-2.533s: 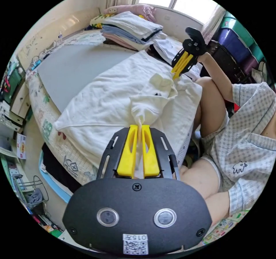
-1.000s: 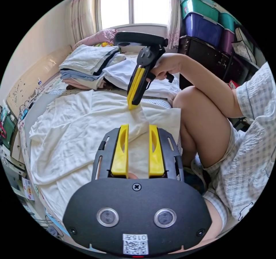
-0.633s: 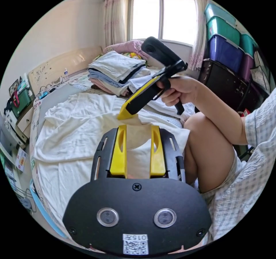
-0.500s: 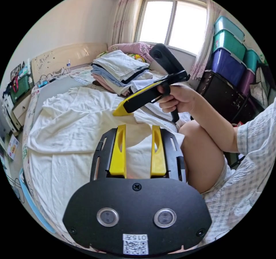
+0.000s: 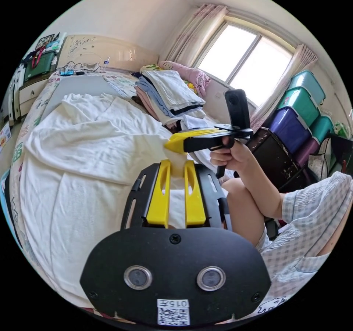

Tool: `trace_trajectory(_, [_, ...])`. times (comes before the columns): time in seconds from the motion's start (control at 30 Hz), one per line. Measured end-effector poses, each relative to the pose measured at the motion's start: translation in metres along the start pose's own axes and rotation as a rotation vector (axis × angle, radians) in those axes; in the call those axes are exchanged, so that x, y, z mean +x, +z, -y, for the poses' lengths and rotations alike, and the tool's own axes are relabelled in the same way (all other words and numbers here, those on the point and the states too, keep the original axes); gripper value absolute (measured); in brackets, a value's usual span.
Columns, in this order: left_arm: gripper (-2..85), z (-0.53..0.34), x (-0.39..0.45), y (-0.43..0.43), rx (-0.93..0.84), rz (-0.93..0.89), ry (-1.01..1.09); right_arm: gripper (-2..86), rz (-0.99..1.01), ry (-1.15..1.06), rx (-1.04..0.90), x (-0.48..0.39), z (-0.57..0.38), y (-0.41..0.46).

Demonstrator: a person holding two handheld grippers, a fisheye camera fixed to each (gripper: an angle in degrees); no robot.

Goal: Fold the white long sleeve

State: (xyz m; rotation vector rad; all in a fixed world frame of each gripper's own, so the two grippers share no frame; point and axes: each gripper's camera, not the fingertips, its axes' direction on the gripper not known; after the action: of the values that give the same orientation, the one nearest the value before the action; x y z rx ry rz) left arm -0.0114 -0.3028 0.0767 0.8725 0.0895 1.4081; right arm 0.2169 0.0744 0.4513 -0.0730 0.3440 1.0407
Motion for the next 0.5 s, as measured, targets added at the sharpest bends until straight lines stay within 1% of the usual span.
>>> trace_trajectory(0.07, [4.9, 0.0, -0.006, -0.018, 0.038, 0.025, 0.004, 0.3, -0.001, 0.002, 0.067, -0.003, 0.007, -0.008])
trace_trajectory(0.13, [4.2, -0.002, -0.015, -0.05, 0.124, 0.085, -0.008, 0.4, -0.036, -0.047, 0.089, -0.012, 0.015, -0.012])
trace_trajectory(0.2, [3.3, -0.008, -0.035, -0.107, 0.278, 0.173, -0.04, 1.3, -0.137, -0.127, 0.006, -0.036, 0.032, 0.006])
trace_trajectory(0.23, [3.2, -0.012, -0.04, -0.122, 0.319, 0.199, -0.055, 1.6, -0.155, -0.148, -0.023, -0.043, 0.037, 0.015])
trace_trajectory(0.3, [2.7, -0.032, -0.064, -0.178, 0.456, 0.296, -0.141, 4.1, -0.179, -0.254, -0.148, -0.08, 0.058, 0.058])
trace_trajectory(0.33, [2.6, -0.038, -0.07, -0.189, 0.481, 0.313, -0.161, 4.6, -0.18, -0.276, -0.174, -0.091, 0.064, 0.07])
trace_trajectory(0.4, [2.3, -0.062, -0.091, -0.223, 0.541, 0.338, -0.229, 6.1, -0.165, -0.352, -0.253, -0.139, 0.087, 0.123])
trace_trajectory(0.43, [2.3, -0.067, -0.096, -0.229, 0.543, 0.335, -0.241, 6.7, -0.156, -0.37, -0.28, -0.153, 0.093, 0.137])
trace_trajectory(0.5, [2.0, -0.082, -0.112, -0.245, 0.55, 0.312, -0.292, 8.7, -0.123, -0.443, -0.39, -0.205, 0.113, 0.193])
